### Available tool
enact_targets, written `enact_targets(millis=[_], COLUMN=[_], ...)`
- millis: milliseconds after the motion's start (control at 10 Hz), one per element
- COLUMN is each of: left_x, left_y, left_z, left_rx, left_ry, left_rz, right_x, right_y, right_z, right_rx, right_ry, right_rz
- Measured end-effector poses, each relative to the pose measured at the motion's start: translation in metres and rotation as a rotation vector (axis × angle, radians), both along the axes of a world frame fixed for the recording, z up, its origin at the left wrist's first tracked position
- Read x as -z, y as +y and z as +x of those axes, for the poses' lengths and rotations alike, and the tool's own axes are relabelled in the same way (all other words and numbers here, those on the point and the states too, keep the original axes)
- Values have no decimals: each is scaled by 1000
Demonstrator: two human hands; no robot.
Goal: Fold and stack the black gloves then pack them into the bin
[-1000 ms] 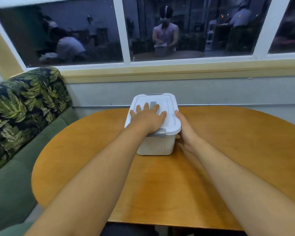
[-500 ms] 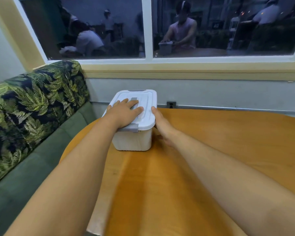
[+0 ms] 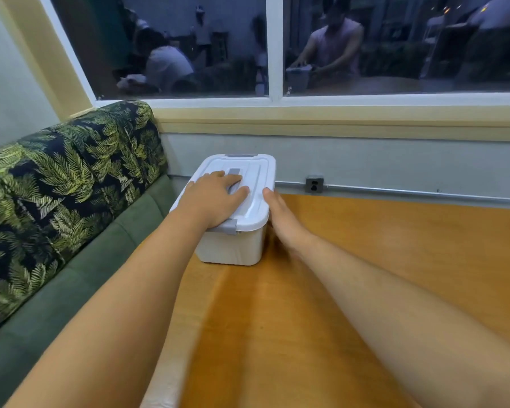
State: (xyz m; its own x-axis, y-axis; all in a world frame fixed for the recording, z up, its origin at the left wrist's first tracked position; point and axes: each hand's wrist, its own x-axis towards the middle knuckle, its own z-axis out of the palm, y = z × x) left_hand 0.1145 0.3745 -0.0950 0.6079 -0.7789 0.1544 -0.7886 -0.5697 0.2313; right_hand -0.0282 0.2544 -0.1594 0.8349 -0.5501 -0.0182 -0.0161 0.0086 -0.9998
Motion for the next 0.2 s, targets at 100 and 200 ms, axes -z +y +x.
enact_targets(millis=[100, 200], left_x=[-9, -18], left_y=[4, -6], left_z=[-19, -53], left_rx=[-78, -39], left_ry=[-196, -239], left_rz=[-45, -114], right_x=[-21, -30], right_y=[2, -13], right_z=[-22, -55], right_rx=[-57, 16], right_ry=[84, 125], right_rz=[-91, -230])
